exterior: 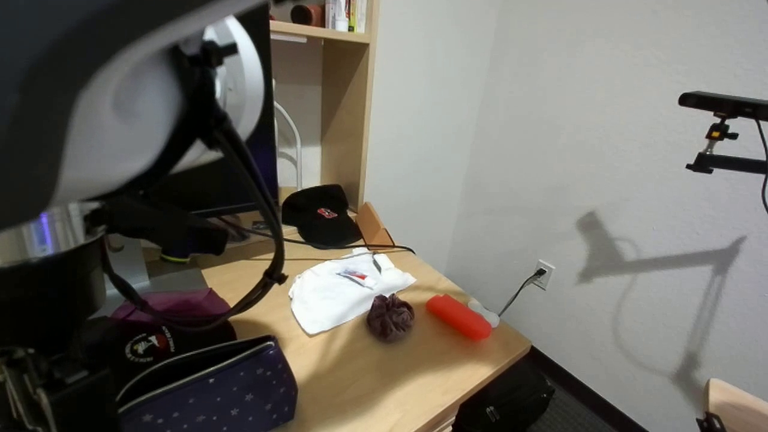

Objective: Move the white and yellow tube on the left to the right side of the desk

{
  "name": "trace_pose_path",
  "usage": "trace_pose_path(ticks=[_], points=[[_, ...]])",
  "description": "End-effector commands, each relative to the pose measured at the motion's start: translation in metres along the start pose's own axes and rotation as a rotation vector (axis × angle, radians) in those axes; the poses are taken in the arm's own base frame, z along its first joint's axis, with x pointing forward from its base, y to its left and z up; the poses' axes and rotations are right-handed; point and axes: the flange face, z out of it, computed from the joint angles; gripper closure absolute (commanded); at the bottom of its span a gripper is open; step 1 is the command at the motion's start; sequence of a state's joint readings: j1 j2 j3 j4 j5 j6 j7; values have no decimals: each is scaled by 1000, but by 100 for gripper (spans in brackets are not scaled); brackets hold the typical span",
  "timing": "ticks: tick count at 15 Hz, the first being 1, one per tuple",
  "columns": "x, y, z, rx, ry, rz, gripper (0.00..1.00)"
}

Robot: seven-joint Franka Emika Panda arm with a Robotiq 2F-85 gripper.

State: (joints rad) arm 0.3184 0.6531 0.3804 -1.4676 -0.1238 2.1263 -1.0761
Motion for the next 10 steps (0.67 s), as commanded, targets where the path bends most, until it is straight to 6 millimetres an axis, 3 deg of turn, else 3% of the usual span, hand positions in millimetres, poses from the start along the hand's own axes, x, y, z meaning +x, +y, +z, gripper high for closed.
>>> trace_pose_path(ticks=[1,10], points=[[8,8,5,45,13,14,0],[18,5,30,109,-36,53,0]])
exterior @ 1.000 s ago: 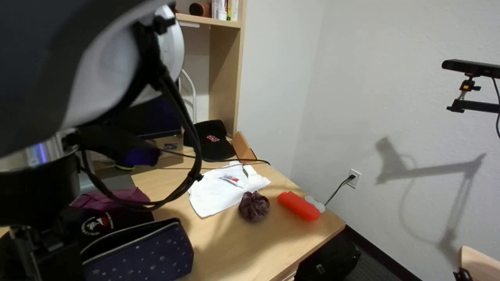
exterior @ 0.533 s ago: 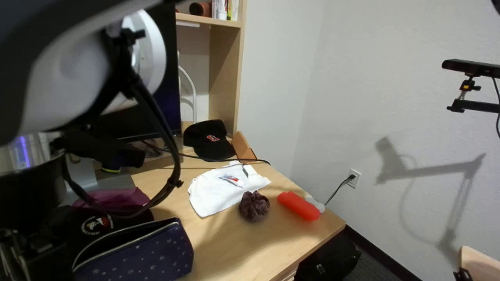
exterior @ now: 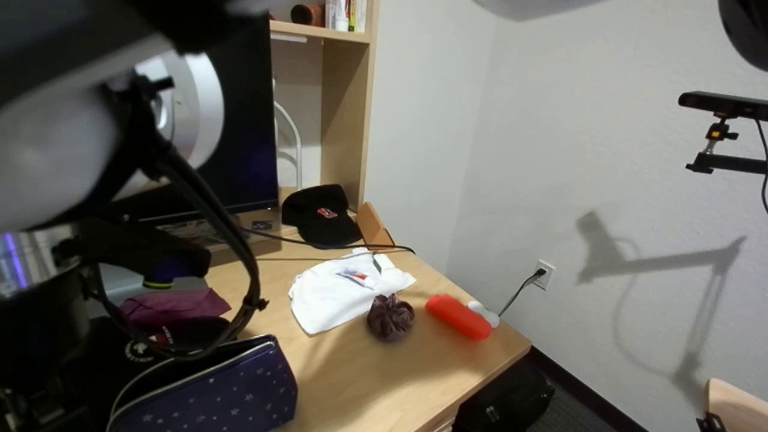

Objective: Move the white and yellow tube on the left to the right side of the desk

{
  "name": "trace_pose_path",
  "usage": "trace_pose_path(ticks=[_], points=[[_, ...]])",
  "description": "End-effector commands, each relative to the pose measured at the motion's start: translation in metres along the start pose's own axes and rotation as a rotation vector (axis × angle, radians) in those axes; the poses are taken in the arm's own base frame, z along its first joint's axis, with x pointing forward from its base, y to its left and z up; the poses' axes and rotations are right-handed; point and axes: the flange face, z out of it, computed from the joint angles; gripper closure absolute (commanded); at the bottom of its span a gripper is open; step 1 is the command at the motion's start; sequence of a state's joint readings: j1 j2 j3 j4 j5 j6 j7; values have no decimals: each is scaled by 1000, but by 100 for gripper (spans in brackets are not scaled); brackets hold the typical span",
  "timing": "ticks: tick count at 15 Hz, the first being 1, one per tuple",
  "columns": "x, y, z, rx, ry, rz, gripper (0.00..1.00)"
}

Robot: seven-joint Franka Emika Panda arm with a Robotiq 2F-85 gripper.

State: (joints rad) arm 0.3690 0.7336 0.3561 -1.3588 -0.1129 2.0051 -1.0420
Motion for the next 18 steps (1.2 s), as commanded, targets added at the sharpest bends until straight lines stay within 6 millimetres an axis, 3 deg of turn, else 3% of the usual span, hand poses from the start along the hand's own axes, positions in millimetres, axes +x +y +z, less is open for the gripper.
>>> trace_pose_path(ticks=[1,4,5,6,15,18], points=[[7,3,10,19,-2,24,0],[7,3,17,25,-4,32,0],[8,3,18,28,-6,36,25],[8,3,18,29,-7,38,26],[8,7,9,20,1,52,85],[8,8,6,20,-2,61,93]])
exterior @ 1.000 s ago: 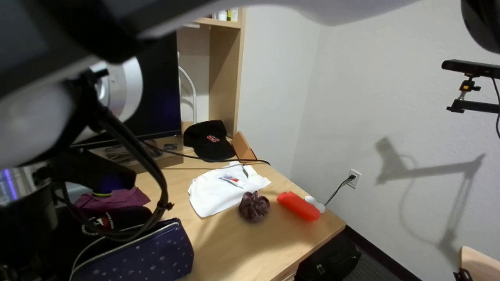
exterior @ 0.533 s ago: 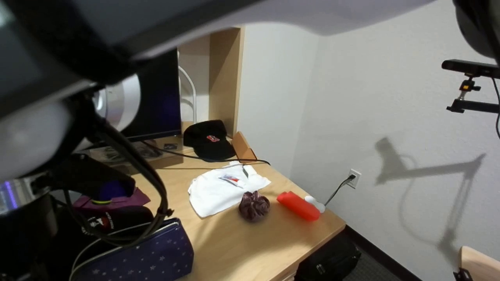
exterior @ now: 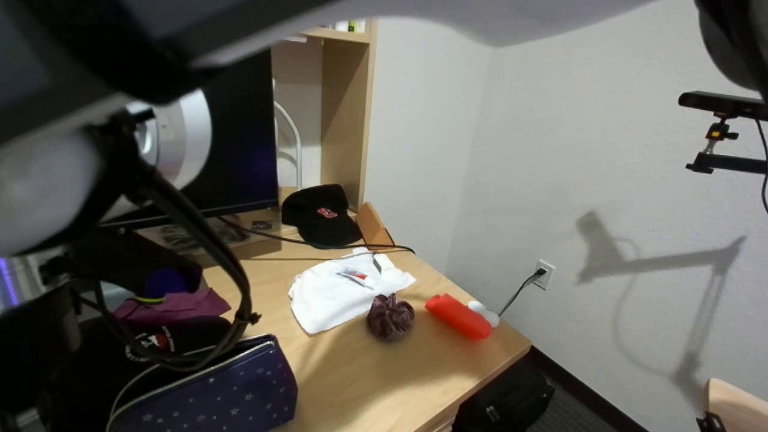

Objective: Move the white and yellow tube on the left to the right side of the desk

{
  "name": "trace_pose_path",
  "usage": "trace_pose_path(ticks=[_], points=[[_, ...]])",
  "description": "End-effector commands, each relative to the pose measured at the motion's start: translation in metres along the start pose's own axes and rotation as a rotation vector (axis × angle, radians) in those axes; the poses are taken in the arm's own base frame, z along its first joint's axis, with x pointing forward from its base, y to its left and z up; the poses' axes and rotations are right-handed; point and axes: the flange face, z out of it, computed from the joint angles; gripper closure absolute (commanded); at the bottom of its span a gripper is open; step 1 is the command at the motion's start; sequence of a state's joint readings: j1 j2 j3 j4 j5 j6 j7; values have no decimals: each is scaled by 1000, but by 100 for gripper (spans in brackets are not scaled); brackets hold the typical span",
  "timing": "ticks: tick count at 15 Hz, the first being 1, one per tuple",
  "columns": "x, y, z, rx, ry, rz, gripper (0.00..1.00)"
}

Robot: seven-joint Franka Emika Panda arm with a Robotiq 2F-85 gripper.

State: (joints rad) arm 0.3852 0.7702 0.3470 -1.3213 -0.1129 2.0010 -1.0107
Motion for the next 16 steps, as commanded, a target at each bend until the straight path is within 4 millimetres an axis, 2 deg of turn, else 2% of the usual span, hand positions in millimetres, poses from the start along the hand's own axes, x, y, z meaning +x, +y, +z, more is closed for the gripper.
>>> trace_pose_path(ticks=[1,2,4,11,12,13,16], points=[[2,3,-6,13,-4,37,95],[0,3,-10,6,-1,52,97],[-3,5,-15,-4,-3,69,91],[-8,9,-20,-17,-5,115,91],[-7,11,-21,-15,-7,130,66],[-7,11,-20,-15,-8,137,64],[-8,11,-18,-10,-13,151,47]])
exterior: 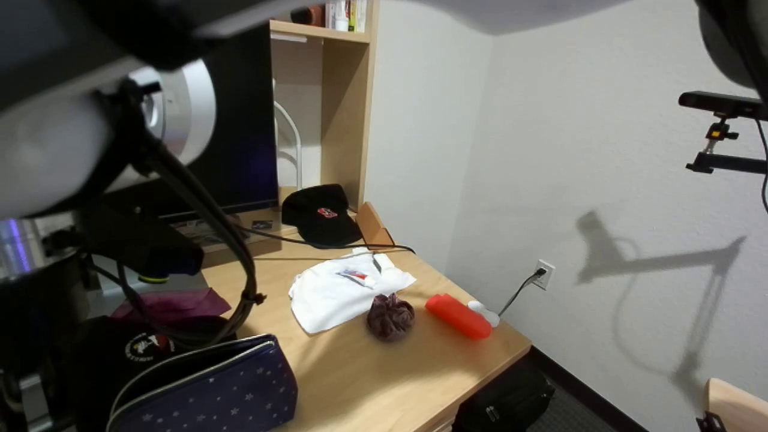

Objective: Move the white and yellow tube on the left to the right side of the desk

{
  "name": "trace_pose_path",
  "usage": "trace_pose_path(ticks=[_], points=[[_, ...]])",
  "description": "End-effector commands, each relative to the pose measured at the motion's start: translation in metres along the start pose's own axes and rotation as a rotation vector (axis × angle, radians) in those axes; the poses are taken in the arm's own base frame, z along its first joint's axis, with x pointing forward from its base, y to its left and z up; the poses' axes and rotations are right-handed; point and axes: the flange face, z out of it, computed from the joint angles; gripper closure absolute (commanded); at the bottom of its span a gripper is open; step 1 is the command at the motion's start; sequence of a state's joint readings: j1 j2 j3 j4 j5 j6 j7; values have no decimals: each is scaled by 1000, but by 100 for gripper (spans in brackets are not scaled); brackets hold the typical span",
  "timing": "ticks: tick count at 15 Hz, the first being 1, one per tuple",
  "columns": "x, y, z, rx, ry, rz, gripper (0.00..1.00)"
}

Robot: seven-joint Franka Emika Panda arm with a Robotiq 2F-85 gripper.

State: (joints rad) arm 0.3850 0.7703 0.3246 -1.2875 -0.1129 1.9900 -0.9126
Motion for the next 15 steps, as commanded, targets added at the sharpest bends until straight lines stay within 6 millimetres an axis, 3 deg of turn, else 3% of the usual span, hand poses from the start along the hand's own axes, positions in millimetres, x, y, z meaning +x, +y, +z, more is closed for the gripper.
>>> trace_pose_path(ticks=[1,7,15], points=[[2,0,-4,15,-13,37,40],[3,1,-1,12,-12,37,2],[3,3,11,28,-10,32,0]])
